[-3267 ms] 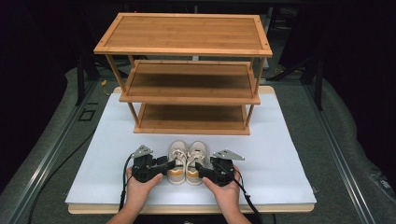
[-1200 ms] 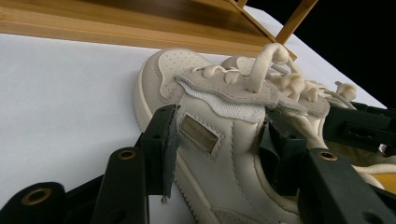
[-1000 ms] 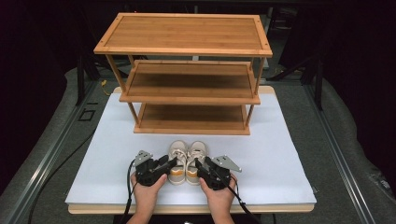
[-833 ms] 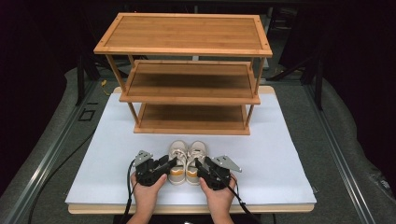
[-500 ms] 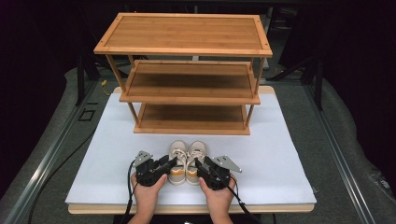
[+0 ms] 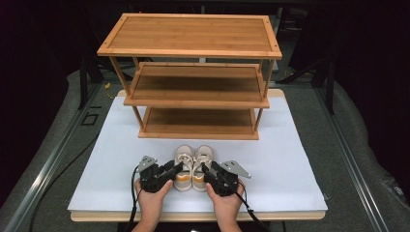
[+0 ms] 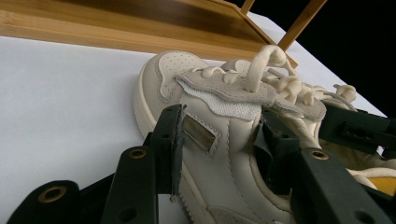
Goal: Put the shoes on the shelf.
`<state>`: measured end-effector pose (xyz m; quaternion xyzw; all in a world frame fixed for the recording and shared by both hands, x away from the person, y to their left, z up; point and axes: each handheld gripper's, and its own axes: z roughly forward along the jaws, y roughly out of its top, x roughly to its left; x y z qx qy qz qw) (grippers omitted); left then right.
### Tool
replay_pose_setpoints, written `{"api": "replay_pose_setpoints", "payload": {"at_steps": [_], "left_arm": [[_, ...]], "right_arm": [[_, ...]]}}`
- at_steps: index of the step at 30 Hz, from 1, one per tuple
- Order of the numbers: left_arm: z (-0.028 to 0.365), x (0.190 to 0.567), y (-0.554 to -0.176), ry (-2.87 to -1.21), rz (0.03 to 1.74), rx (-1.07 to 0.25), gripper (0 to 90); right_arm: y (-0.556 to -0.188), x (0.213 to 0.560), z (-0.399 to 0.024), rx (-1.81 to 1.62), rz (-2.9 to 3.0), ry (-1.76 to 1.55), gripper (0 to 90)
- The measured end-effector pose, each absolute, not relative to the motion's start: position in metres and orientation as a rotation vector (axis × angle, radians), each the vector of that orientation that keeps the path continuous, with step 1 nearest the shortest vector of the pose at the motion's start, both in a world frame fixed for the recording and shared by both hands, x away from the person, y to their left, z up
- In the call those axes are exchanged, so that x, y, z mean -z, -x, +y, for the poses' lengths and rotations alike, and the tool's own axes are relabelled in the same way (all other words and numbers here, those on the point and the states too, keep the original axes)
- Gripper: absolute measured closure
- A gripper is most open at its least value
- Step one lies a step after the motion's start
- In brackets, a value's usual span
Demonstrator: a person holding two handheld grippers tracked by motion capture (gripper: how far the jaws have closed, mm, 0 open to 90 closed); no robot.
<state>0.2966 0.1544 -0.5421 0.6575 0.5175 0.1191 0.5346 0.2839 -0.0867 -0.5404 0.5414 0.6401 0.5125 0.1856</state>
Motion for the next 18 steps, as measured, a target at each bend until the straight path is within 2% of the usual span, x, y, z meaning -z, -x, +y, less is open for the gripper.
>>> {"api": "replay_pose_setpoints", "payload": {"at_steps": [15,17,18], "left_arm": [[0.157,0.521,-0.297,-1.544,1.231,-0.308,56.8],[0.157,0.519,-0.297,-1.545,1.23,-0.31,56.8],[0.158,0.515,-0.298,-1.542,1.226,-0.309,56.8]], "right_arm": [[-0.288,0.521,-0.085,-1.498,1.838,-1.457,57.6],[-0.287,0.518,-0.082,-1.41,1.777,-1.495,57.6],[-0.289,0.515,-0.086,-1.519,1.858,-1.434,57.6]]}}
